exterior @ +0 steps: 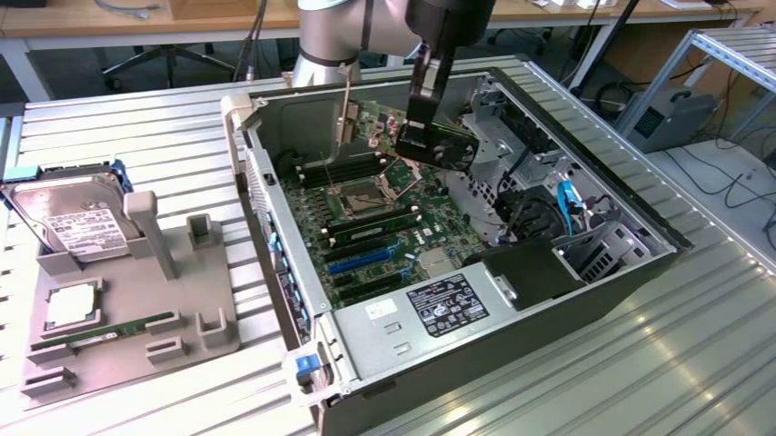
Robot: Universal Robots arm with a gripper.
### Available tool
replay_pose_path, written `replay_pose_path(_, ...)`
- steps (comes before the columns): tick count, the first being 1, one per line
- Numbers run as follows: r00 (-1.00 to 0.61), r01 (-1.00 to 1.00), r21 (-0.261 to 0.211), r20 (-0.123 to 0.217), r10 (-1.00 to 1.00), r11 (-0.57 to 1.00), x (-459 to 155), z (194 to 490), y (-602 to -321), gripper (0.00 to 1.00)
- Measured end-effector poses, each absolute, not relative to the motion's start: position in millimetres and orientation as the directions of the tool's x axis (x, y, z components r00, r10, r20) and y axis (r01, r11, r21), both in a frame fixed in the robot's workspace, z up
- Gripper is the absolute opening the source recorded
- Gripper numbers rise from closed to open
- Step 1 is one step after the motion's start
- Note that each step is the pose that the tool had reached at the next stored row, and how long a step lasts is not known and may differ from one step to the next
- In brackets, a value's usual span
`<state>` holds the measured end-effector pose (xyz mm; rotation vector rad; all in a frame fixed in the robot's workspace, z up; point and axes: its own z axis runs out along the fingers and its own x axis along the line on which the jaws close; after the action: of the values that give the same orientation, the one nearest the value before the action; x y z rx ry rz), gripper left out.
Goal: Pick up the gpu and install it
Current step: 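Insert the gpu into the slot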
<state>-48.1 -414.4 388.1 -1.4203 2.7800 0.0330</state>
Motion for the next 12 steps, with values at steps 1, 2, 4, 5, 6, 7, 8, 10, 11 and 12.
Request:
replay_pose_path(1,-0.584,-0.812,0.010,-0.027,-0.811,0.584,-48.1,388.0,-414.4,0.27)
replay_pose_path(2,-0.581,-0.814,0.010,-0.027,-0.813,0.581,-48.1,388.0,-414.4,0.27)
replay_pose_path(4,-0.578,-0.816,0.010,-0.027,-0.816,0.578,-48.1,388.1,-414.4,0.27)
replay_pose_path(5,-0.576,-0.817,0.010,-0.027,-0.817,0.576,-48.1,388.0,-414.4,0.27)
replay_pose_path(6,-0.574,-0.819,0.010,-0.027,-0.818,0.574,-48.1,388.0,-414.4,0.27)
replay_pose_path(7,-0.572,-0.820,0.010,-0.027,-0.819,0.572,-48.2,388.0,-414.4,0.27)
replay_pose_path(8,-0.570,-0.821,0.010,-0.027,-0.821,0.570,-48.2,388.0,-414.4,0.27)
replay_pose_path(10,-0.567,-0.824,0.010,-0.027,-0.823,0.567,-48.1,388.0,-414.4,0.27)
replay_pose_path(11,-0.565,-0.825,0.010,-0.027,-0.824,0.565,-48.1,387.9,-414.4,0.27)
replay_pose_path(12,-0.563,-0.826,0.010,-0.027,-0.826,0.563,-48.2,388.0,-414.4,0.27)
